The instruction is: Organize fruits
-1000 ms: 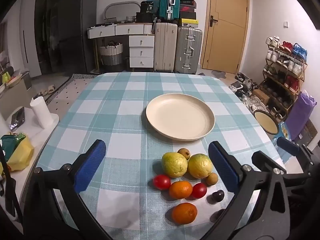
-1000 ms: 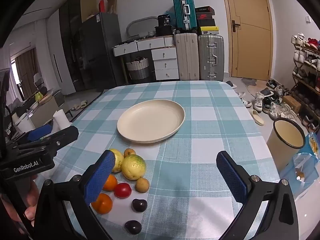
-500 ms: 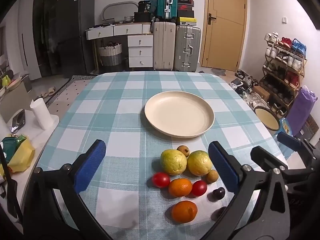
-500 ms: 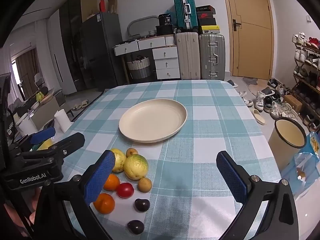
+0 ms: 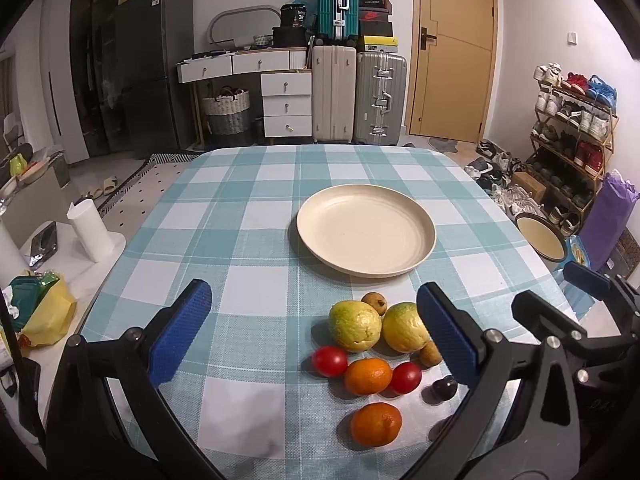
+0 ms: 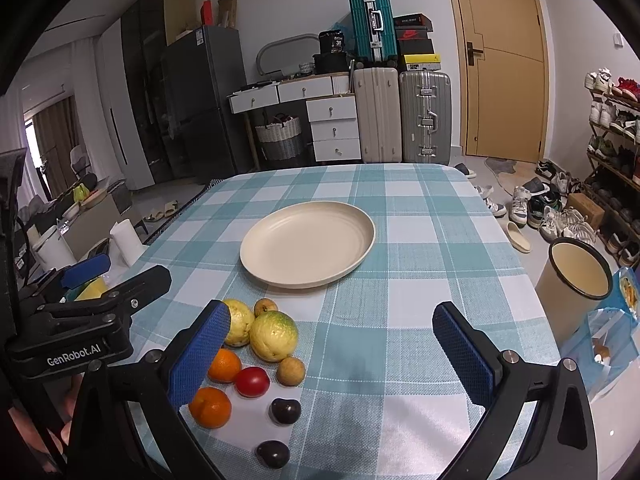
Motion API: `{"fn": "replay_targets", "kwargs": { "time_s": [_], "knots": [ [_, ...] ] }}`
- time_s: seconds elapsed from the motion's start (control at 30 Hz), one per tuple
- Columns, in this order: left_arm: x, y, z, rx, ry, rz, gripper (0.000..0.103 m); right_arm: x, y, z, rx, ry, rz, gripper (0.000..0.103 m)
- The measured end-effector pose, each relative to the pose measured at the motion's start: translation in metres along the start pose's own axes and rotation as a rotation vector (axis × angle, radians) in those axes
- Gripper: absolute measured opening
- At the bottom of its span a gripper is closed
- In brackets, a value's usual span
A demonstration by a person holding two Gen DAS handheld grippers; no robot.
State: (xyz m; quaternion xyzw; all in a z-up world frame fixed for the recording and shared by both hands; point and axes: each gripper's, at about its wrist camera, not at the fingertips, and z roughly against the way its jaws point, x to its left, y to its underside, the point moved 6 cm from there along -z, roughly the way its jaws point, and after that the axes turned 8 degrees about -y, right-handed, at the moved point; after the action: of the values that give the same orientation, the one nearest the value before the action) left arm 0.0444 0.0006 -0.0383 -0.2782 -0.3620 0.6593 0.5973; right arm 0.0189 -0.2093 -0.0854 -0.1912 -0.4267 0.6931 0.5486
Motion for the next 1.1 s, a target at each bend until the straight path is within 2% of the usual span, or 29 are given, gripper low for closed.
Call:
{"fn": "replay_targets", "kwargs": {
  "time_s": [1.1],
  "knots": [
    [0.004, 0.009, -0.012, 0.038, 0.0, 0.016, 0.102, -0.002, -0.001, 0.002, -0.003, -0.007, -0.007, 0.103]
  ]
}}
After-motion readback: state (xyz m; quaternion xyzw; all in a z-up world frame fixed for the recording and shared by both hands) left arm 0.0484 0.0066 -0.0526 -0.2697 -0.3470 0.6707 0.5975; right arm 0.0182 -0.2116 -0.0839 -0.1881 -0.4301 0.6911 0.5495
